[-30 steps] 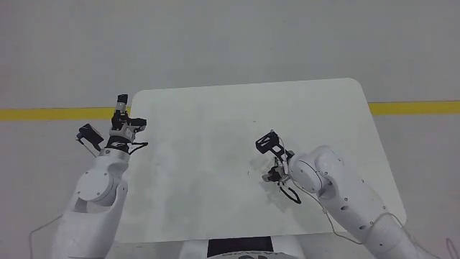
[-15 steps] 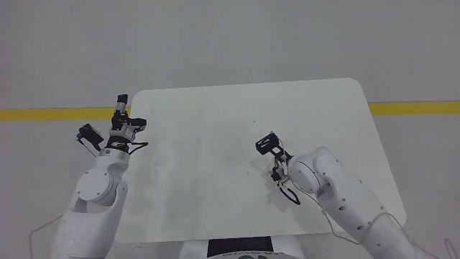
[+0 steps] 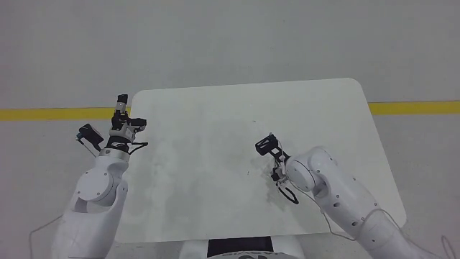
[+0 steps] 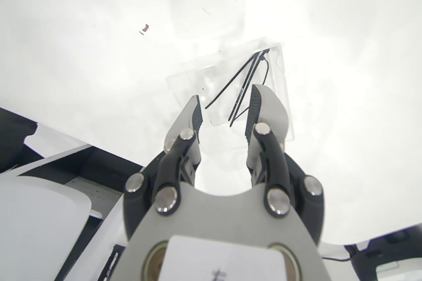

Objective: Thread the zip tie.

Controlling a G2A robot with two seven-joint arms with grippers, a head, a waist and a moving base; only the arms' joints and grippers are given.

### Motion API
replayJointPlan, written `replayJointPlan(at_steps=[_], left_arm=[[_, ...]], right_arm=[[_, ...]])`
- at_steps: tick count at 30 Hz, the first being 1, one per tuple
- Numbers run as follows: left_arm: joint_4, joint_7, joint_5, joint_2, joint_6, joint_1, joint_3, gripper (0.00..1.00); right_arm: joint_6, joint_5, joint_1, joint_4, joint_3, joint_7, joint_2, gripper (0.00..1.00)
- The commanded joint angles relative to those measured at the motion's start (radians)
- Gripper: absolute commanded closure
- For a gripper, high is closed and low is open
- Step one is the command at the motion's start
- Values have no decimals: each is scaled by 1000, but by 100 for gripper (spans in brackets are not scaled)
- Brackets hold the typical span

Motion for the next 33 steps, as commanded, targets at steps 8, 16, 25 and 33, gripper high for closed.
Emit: replayJointPlan(at_steps=[8, 16, 25, 33], left_arm=[[0, 0, 0, 0, 0, 0, 0, 0], [0, 0, 0, 0, 0, 0, 0, 0], [0, 0, 0, 0, 0, 0, 0, 0], [0, 0, 0, 0, 0, 0, 0, 0]], right_arm=[[14, -6, 15, 40, -20, -12, -11, 75], [12, -4, 25, 58, -30, -6, -19, 82], [8, 1, 42, 84, -50, 8, -30, 79], [33, -24, 62, 117, -72, 23, -41, 79]])
